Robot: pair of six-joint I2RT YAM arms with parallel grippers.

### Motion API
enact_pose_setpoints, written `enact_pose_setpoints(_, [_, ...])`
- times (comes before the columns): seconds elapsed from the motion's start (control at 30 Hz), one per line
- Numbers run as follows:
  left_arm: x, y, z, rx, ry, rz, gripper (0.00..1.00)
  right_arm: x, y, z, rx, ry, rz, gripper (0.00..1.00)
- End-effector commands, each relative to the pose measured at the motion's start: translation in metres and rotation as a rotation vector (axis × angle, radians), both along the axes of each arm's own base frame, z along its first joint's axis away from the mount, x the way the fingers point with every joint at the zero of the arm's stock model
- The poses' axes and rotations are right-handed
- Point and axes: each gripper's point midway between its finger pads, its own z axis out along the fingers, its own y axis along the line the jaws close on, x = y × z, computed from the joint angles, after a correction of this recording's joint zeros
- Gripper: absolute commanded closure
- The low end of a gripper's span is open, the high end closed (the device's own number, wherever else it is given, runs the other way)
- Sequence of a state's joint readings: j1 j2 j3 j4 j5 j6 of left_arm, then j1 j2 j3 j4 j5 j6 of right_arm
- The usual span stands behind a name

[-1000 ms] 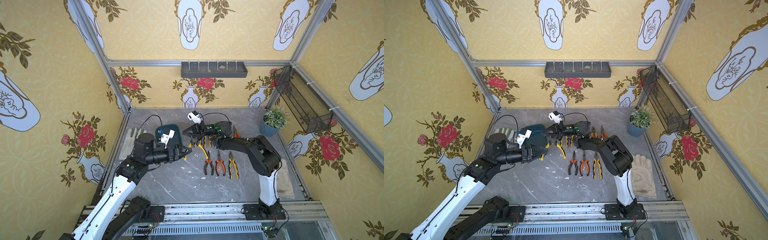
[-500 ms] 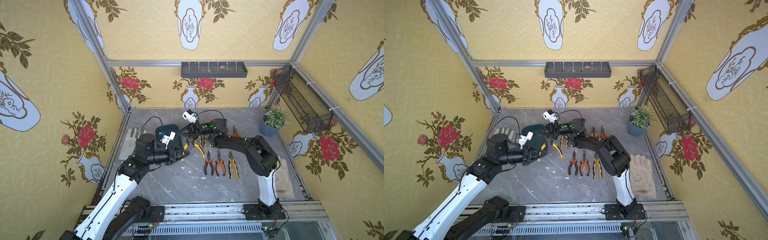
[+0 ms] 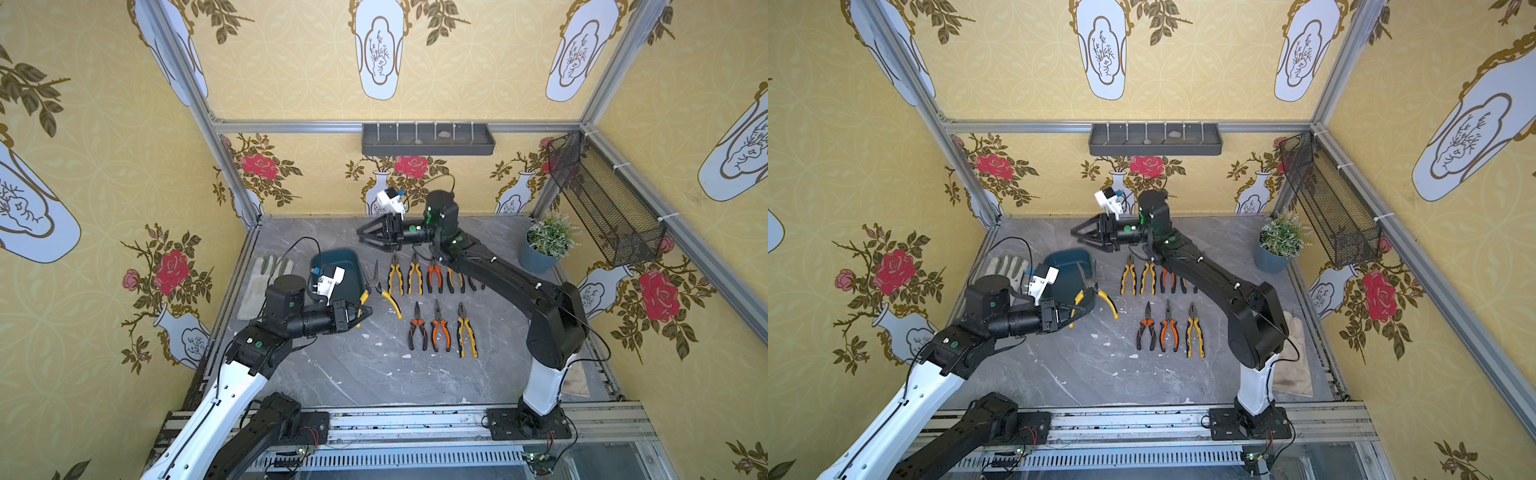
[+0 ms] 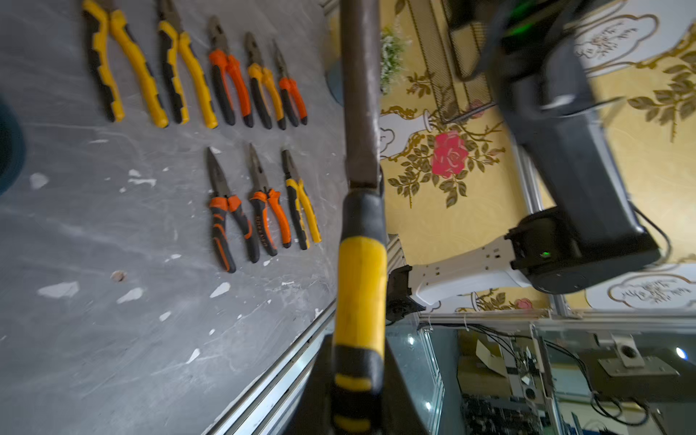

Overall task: Take the pliers out of the storage box
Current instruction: Place the pliers at the center of the board.

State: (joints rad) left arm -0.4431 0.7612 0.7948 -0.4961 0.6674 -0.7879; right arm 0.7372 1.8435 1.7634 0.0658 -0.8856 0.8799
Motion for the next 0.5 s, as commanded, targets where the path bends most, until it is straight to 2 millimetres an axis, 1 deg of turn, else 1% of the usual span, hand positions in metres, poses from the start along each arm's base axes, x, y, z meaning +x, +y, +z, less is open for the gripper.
enact_pose_setpoints(0.0, [0.007,0.019,-0.018,0.162,-0.113,0.065,1.0,0.039,-0.071,-0.118,-0.702,-0.101,-0.331,0.08])
enact_pose_setpoints(0.03, [0.009,0.024,-0.021,0.198,-0.143,0.081,1.0,0.044,-0.081,-0.12,-0.734,-0.105,-0.37,0.02])
enact_pose_setpoints(0.07, [0.01,0.028,-0.024,0.236,-0.169,0.093,1.0,0.048,-0.091,-0.12,-0.753,-0.107,-0.412,0.03])
enact_pose_setpoints(0.13, [0.013,0.034,-0.028,0.288,-0.214,0.112,1.0,0.047,-0.101,-0.12,-0.759,-0.12,-0.449,0.03])
enact_pose_setpoints(0.17, [0.014,0.036,-0.029,0.312,-0.236,0.119,1.0,0.043,-0.103,-0.12,-0.751,-0.134,-0.462,0.03])
enact_pose_setpoints(0.23, [0.017,0.039,-0.029,0.351,-0.279,0.137,1.0,0.031,-0.1,-0.117,-0.715,-0.163,-0.433,0.03])
enact_pose_setpoints(0.33, [0.022,0.043,-0.031,0.421,-0.302,0.173,1.0,0.014,-0.096,-0.113,-0.687,-0.149,-0.395,0.01])
enact_pose_setpoints(0.4, [0.024,0.041,-0.037,0.454,-0.288,0.165,1.0,0.0,-0.086,-0.109,-0.66,-0.124,-0.349,0.18])
enact_pose_setpoints(0.43, [0.025,0.04,-0.038,0.462,-0.285,0.16,1.0,-0.008,-0.08,-0.108,-0.648,-0.11,-0.329,0.23])
enact_pose_setpoints(0.47, [0.025,0.038,-0.038,0.468,-0.286,0.156,1.0,-0.015,-0.072,-0.107,-0.644,-0.114,-0.316,0.24])
